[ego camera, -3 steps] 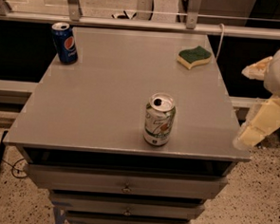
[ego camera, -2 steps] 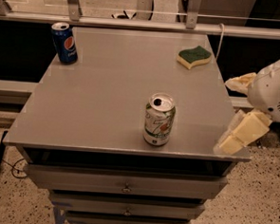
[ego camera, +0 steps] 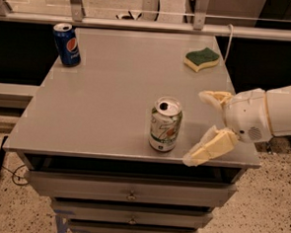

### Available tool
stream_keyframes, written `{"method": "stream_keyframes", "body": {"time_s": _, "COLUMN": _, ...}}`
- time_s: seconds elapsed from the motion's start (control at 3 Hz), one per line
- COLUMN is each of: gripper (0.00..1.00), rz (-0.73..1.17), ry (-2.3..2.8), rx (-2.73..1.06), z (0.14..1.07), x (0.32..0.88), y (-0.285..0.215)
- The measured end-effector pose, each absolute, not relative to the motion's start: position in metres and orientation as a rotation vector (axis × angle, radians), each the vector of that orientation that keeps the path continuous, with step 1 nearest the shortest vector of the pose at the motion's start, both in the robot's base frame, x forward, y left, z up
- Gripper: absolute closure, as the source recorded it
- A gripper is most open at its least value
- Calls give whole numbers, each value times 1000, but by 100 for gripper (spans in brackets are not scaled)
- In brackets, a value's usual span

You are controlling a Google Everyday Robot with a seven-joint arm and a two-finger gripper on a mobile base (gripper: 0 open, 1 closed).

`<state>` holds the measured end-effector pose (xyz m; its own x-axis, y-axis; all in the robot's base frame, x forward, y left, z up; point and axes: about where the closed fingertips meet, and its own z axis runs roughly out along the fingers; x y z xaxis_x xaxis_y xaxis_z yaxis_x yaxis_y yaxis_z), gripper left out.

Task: Knock 7up can over

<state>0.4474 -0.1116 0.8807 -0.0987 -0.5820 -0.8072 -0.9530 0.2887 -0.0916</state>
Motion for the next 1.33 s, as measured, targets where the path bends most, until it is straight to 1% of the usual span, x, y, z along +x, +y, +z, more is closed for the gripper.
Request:
{"method": "stream_keyframes", "body": {"time_s": 0.33, "gripper": 17, "rz": 692, "ry": 1667, "rx": -1335, "z": 880, "x": 457, "y": -79}}
{"method": "stream_keyframes", "body": {"time_s": 0.67, "gripper": 41, "rz": 776, "ry": 1598, "rx": -1261, "z": 878, "x": 465, "y": -51}}
{"method": "stream_keyframes", "body": {"time_s": 1.0, "gripper": 64, "rz": 819, "ry": 1584, "rx": -1223, "z": 875, "x": 472, "y": -39}}
{"method": "stream_keyframes", "body": {"time_s": 1.33, "gripper": 88, "rz": 802, "ry": 1593, "rx": -1257, "z": 884, "x": 489, "y": -35}}
